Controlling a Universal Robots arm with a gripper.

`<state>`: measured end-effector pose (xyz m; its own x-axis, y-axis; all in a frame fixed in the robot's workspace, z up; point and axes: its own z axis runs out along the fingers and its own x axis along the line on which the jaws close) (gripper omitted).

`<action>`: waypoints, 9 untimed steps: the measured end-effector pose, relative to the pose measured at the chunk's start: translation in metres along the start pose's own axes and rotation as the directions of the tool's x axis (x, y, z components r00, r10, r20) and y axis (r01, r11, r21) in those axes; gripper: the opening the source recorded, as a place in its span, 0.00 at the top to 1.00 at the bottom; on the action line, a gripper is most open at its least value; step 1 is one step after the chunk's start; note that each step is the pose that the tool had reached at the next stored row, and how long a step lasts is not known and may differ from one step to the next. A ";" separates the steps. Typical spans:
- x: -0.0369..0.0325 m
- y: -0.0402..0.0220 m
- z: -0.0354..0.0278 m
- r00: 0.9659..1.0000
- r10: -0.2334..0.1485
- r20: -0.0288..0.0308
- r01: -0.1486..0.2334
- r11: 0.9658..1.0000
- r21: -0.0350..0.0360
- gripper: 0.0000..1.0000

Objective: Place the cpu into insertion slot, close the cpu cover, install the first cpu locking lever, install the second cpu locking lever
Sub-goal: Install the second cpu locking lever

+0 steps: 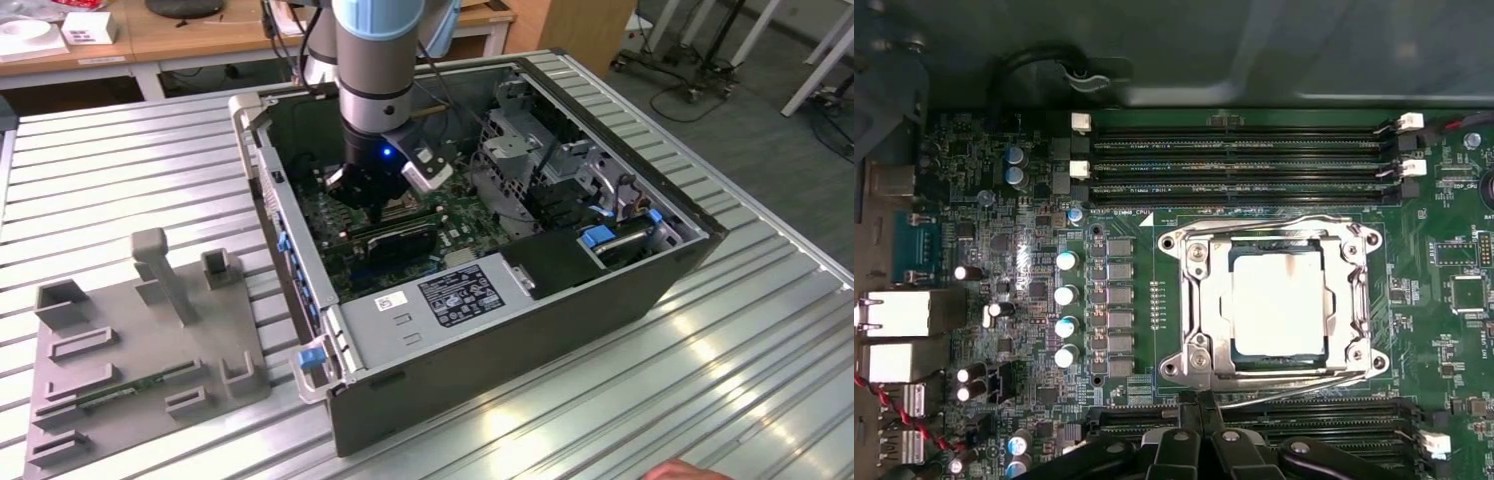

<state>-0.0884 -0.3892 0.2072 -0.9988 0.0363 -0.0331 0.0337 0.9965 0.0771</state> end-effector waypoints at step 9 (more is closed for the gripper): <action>0.0003 0.0059 0.0025 1.000 0.000 0.000 0.000 1.000 0.002 0.89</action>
<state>-0.0884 -0.3831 0.2051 -0.9988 0.0361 -0.0333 0.0335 0.9966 0.0754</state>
